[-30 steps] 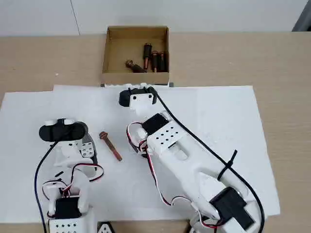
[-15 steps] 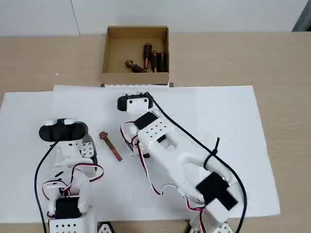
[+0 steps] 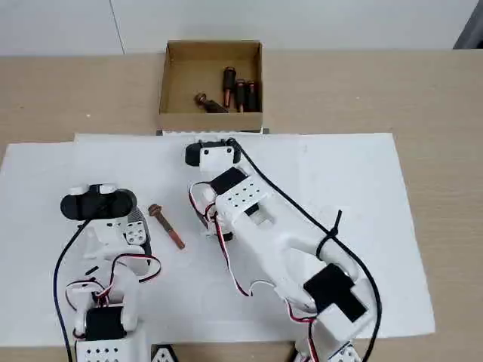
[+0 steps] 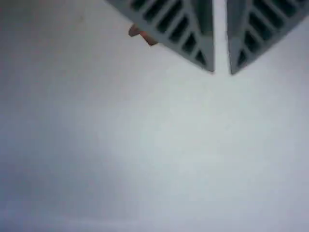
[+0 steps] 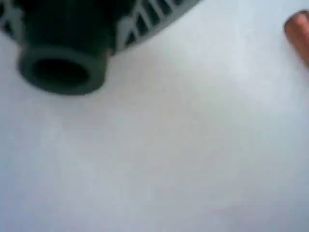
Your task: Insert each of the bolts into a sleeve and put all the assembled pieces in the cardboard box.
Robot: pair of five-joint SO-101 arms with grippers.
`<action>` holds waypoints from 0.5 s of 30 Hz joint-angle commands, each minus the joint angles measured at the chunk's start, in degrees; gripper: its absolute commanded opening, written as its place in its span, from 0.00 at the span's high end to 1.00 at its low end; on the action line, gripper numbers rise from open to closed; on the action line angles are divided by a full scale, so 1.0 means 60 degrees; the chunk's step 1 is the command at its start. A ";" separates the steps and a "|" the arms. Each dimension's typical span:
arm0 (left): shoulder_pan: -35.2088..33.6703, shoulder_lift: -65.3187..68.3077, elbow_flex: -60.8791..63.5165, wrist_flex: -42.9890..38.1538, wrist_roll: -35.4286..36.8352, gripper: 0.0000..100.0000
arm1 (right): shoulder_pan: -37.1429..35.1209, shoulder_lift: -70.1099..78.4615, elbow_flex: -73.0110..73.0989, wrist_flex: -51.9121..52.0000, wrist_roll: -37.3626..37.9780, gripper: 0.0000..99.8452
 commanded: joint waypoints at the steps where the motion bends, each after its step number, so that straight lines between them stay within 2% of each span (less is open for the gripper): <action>1: 0.0586 -0.0044 -0.0051 0.0220 -0.0073 0.99 | 0.0125 -0.1502 -0.0498 0.0681 0.0015 1.00; 5: 0.1143 -0.0044 -0.0051 0.0440 -0.0073 0.99 | 0.0359 -0.2777 -0.0821 0.1912 0.0015 1.00; 15: 0.1187 -0.0073 -0.0051 0.0440 -0.0132 0.99 | 0.2044 -0.5766 -0.0982 0.4374 0.0015 1.00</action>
